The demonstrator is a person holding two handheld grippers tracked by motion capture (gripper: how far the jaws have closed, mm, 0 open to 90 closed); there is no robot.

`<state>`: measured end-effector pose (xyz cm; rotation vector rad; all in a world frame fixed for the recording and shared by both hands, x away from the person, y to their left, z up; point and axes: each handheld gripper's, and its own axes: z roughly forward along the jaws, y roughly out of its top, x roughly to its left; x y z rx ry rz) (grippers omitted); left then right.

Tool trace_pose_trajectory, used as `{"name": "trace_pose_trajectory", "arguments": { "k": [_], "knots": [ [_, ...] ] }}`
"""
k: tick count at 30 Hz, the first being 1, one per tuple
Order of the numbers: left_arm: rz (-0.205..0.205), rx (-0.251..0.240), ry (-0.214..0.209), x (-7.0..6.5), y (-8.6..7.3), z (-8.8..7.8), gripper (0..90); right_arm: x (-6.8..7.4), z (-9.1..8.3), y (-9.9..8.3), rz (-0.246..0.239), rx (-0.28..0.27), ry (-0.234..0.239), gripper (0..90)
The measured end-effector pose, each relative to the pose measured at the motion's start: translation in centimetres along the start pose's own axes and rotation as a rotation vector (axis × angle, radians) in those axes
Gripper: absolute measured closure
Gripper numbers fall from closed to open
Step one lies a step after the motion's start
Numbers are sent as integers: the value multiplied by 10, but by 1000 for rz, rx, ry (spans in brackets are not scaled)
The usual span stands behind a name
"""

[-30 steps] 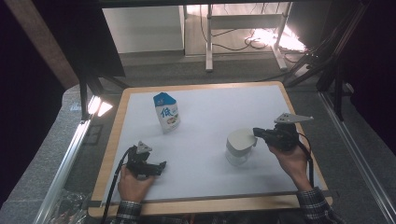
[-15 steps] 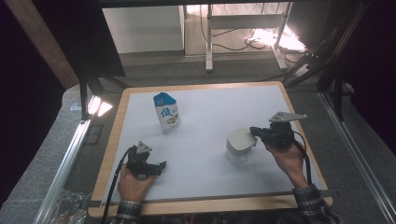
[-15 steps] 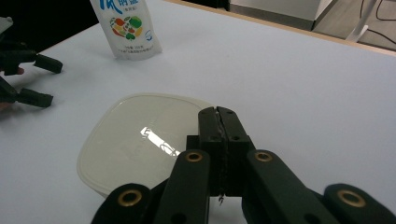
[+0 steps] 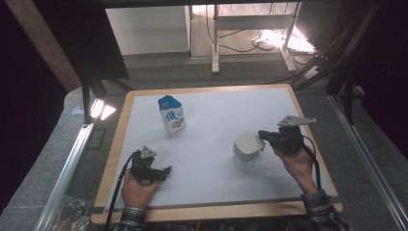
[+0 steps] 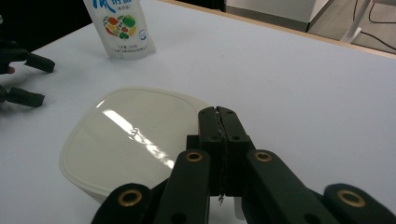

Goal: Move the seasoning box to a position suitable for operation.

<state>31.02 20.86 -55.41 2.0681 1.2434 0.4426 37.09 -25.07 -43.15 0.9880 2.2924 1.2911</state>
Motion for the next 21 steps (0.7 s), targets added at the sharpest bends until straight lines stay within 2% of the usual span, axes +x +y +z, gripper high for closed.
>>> {"name": "trace_pose_trajectory", "arguments": {
  "k": [21],
  "knots": [
    [-8,-1,1,-1,0,0,31,-5,-1,-5,17,-7,-7,897]
  ]
}}
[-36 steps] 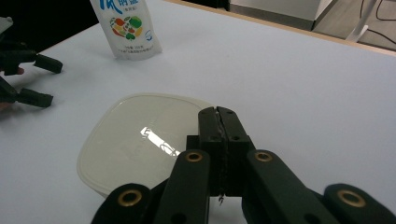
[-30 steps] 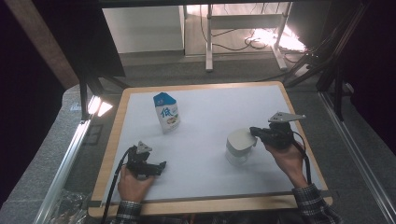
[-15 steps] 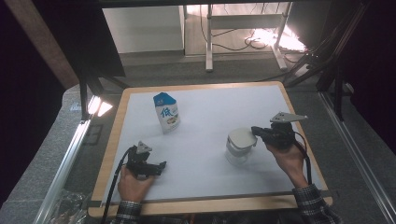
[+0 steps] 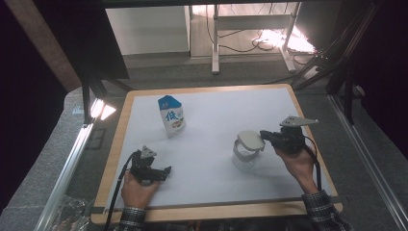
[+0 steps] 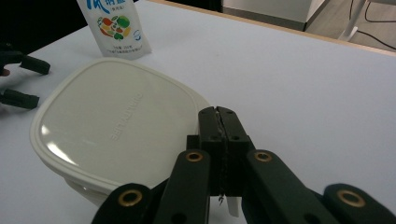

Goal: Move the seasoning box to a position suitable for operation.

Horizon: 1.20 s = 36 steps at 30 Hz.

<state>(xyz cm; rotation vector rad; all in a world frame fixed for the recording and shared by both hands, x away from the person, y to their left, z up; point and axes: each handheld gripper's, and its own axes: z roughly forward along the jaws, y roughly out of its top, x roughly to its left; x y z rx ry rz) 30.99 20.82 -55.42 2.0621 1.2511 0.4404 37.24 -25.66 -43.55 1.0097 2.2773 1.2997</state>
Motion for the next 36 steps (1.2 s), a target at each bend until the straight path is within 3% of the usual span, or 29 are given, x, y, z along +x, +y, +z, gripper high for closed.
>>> {"name": "trace_pose_trajectory", "arguments": {
  "k": [8,11,18,23,28,36],
  "knots": [
    [1,1,-1,0,0,0,32,-4,1,-4,5,17,-14,897],
    [1,1,0,0,0,0,31,-3,5,-8,8,28,5,896],
    [-3,-3,0,0,0,0,32,-4,-1,-5,8,6,-11,896],
    [6,-1,0,0,0,0,32,2,-8,3,-6,-29,25,896],
    [4,-3,0,0,0,0,32,5,0,2,-21,-15,30,896],
    [-3,-3,0,0,0,0,32,5,-1,0,-24,-13,0,898]
  ]
}}
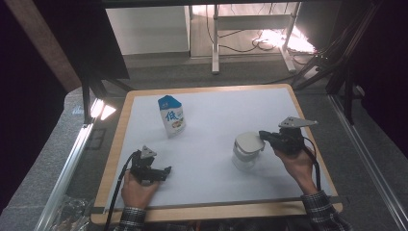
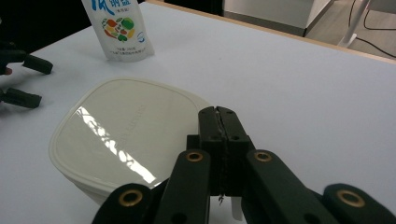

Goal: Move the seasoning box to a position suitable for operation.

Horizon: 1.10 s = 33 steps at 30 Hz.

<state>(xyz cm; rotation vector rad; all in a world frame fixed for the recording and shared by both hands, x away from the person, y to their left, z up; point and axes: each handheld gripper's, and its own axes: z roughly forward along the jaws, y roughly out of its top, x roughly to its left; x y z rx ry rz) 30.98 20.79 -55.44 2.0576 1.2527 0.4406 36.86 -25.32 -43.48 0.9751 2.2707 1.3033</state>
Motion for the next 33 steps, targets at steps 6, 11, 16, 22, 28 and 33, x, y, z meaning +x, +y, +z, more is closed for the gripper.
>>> {"name": "trace_pose_trajectory", "arguments": {
  "k": [6,11,16,22,28,33],
  "knots": [
    [0,0,0,0,0,0,32,-2,0,-2,8,-6,1,899],
    [1,1,0,0,0,0,32,-2,1,-3,-6,6,-31,899],
    [3,2,1,0,0,0,32,-6,1,-7,18,3,-21,898],
    [6,5,0,0,0,0,32,-9,5,-15,21,12,-23,898],
    [6,5,0,0,0,0,31,-13,5,-20,47,-5,-1,897],
    [6,5,0,0,0,0,32,-15,5,-23,56,-6,-2,895]
  ]
}}
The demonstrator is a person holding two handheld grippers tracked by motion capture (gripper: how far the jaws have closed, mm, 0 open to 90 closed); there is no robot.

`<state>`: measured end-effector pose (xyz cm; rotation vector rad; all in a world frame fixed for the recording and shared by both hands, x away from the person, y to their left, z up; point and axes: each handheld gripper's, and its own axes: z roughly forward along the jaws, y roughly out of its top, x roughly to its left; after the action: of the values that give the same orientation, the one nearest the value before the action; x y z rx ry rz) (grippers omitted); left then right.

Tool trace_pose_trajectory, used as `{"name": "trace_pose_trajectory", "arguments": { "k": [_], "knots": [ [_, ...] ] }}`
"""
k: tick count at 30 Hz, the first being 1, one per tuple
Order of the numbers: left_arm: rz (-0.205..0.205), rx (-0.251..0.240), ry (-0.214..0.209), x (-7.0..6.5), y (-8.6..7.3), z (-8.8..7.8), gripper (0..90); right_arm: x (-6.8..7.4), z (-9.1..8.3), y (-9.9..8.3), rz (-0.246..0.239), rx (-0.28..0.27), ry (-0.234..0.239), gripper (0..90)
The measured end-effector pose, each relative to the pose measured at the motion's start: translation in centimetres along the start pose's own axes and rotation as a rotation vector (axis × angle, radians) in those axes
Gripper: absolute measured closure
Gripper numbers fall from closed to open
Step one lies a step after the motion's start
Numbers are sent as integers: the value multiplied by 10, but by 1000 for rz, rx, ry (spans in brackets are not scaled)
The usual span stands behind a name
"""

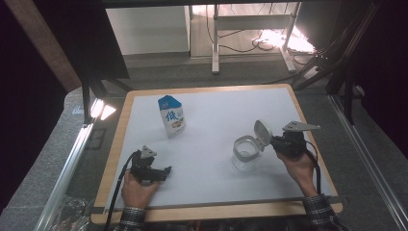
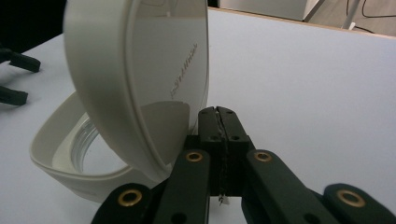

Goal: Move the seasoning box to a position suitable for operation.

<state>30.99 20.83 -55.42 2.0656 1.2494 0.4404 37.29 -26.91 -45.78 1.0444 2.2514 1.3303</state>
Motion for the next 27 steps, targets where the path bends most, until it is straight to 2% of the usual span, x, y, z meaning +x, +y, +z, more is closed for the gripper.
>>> {"name": "trace_pose_trajectory", "arguments": {
  "k": [9,21,24,27],
  "knots": [
    [0,2,-2,0,0,0,31,-1,-5,-5,-5,-14,-37,833],
    [-8,2,-3,0,0,0,36,-1,-14,-22,3,-17,-76,741],
    [-11,3,-2,1,1,-2,53,-1,-14,-26,7,-8,-81,722],
    [-19,8,1,4,2,-4,107,-1,-14,-31,7,-1,-89,700]
  ]
}}
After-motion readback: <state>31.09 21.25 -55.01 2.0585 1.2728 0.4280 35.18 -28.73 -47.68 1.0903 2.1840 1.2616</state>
